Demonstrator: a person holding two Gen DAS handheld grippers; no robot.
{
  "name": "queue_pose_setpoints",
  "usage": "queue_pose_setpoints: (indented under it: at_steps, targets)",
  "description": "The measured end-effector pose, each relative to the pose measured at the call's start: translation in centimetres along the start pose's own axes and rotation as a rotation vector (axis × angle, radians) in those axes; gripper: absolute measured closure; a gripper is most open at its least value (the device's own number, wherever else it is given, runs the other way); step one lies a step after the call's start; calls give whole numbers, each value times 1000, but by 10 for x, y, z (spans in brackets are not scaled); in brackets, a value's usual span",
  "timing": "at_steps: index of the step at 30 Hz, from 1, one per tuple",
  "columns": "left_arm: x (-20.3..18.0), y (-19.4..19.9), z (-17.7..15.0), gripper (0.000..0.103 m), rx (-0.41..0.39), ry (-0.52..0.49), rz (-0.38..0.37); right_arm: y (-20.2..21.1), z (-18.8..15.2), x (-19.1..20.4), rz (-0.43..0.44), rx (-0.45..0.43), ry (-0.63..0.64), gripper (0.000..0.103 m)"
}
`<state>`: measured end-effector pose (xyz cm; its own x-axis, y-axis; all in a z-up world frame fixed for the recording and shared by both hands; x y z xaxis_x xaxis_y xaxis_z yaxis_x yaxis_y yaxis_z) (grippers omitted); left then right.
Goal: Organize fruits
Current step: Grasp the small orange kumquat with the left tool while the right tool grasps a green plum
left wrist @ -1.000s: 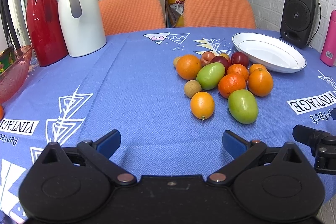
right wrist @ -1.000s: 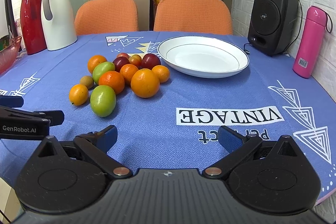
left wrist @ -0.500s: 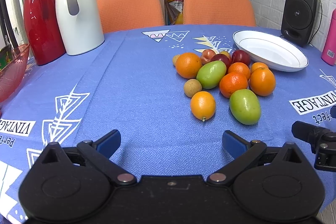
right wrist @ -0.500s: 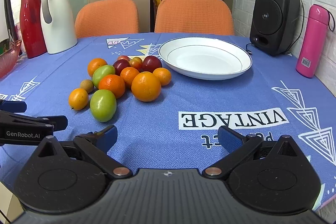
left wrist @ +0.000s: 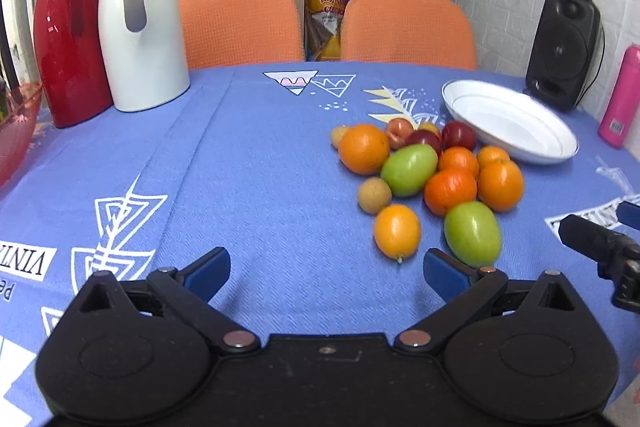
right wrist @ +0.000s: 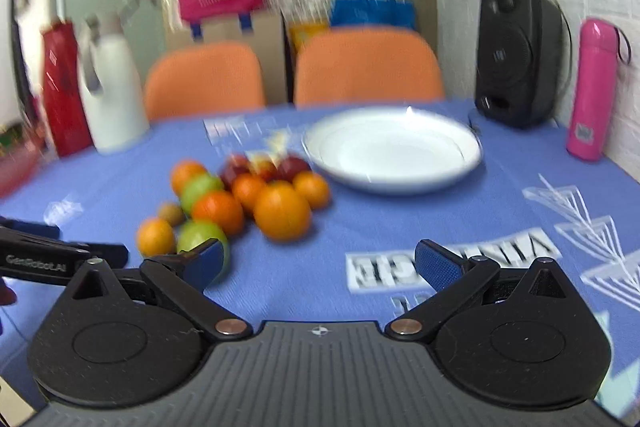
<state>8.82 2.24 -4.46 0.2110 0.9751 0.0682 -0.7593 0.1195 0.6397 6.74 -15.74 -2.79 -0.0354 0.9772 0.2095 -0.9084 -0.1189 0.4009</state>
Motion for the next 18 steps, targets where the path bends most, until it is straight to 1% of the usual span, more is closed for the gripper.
queue_pose_setpoints:
  at_steps: [3, 4, 7, 9, 10, 11, 14, 18]
  targets:
    - [7, 0, 0, 0, 4, 36, -69, -4, -2, 16, 87, 37, 46, 0]
    - [8, -1, 0, 0, 8, 49, -90, -7, -3, 20, 94, 52, 59, 0]
    - [10, -1, 0, 0, 13, 76, -146, -19, -11, 33, 82, 115, 102, 0]
    - [10, -1, 1, 0, 8, 85, -174, -25, -16, 39, 90, 134, 125, 0]
    - [9, -2, 2, 5, 9, 83, -183, -27, -18, 43, 97, 139, 133, 0]
    - [8, -3, 3, 6, 10, 77, -192, -28, -19, 45, 104, 146, 140, 0]
    - [1, -7, 7, 7, 15, 45, -223, -34, -21, 52, 107, 162, 170, 0]
    - [-6, -19, 11, 7, 37, 22, -257, -40, -21, 55, 126, 183, 168, 0]
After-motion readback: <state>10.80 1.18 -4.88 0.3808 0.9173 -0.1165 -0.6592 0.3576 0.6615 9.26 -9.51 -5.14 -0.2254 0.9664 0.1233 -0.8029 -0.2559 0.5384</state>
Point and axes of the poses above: each gripper's, at about its wrist camera, not at the fingertips, and y roughly against the way its jaws point, x to its left, z to its top, the point moved 7 cm from there along -y, roughly the way its jaws point, and after that the axes turned 8 degrees about -y, right-handed, at the moved point
